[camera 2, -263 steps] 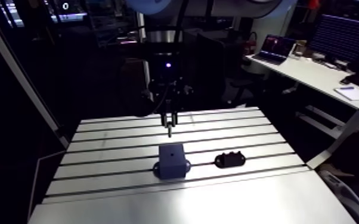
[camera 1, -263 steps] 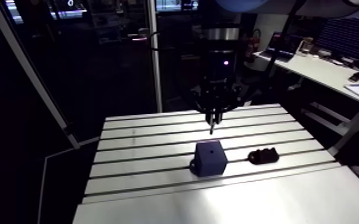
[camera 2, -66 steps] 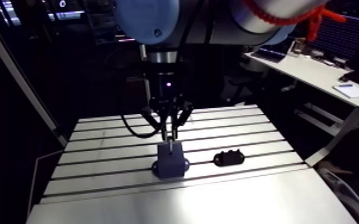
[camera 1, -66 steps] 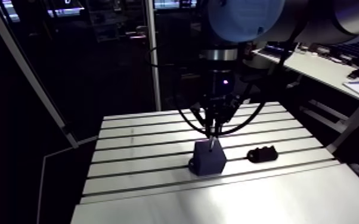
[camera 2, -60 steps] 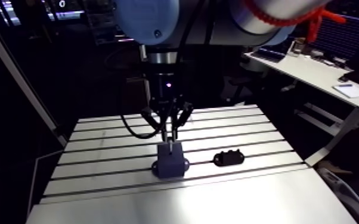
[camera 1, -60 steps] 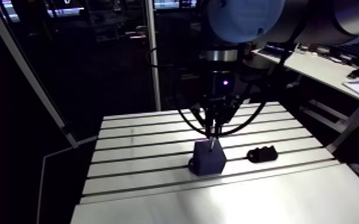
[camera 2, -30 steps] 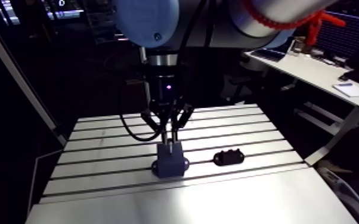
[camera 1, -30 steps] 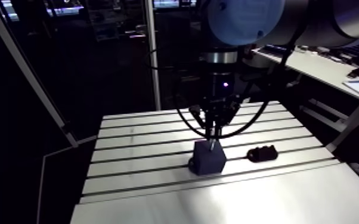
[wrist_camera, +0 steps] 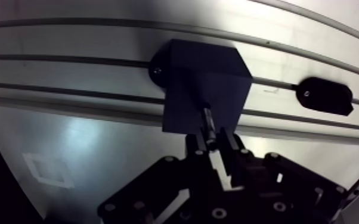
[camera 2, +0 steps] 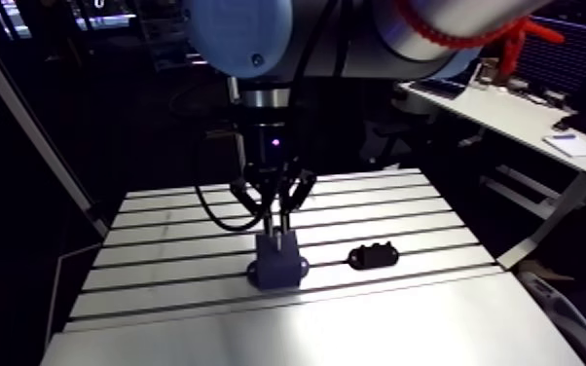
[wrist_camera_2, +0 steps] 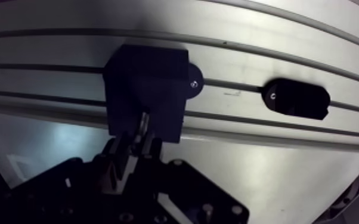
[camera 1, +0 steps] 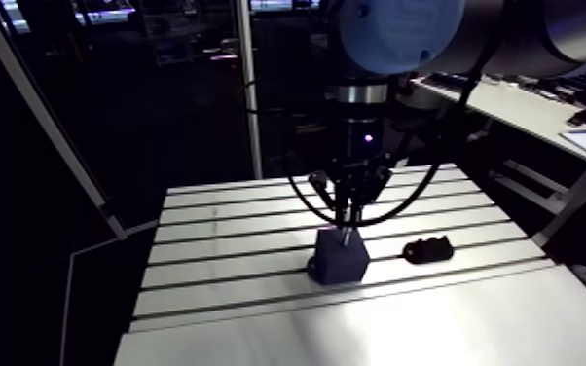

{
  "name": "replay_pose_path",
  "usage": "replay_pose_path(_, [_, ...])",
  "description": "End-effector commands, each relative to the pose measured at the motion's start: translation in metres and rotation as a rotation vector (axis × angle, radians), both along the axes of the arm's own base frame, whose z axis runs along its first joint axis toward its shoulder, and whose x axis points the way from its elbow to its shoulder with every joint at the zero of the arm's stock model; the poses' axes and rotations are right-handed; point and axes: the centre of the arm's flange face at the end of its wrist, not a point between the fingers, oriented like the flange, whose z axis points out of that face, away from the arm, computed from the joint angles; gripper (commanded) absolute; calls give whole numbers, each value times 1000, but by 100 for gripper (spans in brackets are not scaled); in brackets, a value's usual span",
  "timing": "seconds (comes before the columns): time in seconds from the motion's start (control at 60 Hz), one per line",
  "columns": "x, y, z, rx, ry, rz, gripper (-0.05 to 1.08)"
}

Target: Pick up the M10 bolt and insert it into the hole until fully seated.

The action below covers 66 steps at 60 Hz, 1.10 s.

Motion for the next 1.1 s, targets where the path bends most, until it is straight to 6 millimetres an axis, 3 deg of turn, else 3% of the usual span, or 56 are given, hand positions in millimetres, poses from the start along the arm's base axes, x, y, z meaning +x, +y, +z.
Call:
replay_pose_path(0.017, [0, 1, 0, -1, -1, 1, 108])
replay_pose_path(1.1, [-1, 2, -4, 1, 10, 0, 108])
